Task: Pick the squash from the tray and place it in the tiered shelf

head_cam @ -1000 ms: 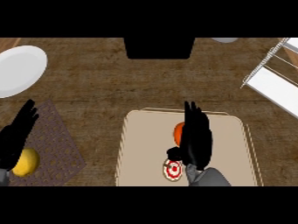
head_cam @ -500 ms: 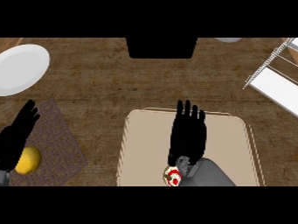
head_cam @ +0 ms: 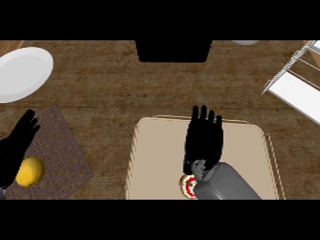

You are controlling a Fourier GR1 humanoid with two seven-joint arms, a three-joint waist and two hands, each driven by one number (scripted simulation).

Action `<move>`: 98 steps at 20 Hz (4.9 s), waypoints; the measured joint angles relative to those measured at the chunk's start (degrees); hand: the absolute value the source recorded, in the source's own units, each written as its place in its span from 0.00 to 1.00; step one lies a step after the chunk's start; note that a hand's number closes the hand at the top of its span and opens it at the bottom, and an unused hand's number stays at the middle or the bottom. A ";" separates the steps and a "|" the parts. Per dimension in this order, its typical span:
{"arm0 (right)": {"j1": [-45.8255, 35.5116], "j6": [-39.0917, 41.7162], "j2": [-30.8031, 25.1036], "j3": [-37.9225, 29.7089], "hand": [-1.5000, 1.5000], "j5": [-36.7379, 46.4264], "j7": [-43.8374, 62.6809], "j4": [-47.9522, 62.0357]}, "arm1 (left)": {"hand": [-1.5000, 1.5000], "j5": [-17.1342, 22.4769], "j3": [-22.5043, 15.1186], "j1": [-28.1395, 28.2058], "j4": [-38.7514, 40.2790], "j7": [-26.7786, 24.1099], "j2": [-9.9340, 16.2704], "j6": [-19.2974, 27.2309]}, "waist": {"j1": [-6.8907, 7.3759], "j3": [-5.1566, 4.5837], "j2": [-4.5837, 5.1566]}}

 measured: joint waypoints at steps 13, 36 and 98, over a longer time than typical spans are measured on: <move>1.37 1.83 0.00 -6.21 0.00 5.43 -5.44 4.97 | 0.50 -2.12 2.67 -1.53 1.55 0.67 -1.92 -1.77 | -0.27 0.04 0.12; 3.61 -3.70 -1.32 -7.04 1.00 10.83 -10.57 8.38 | 0.50 -6.24 8.10 -1.31 1.51 1.05 -5.19 -6.71 | -0.28 -0.20 -0.42; -20.25 9.59 -41.48 -54.40 1.00 -12.17 -15.76 -13.01 | 0.50 -11.41 10.81 -2.10 -0.32 3.29 -9.92 -8.52 | 0.04 0.03 0.18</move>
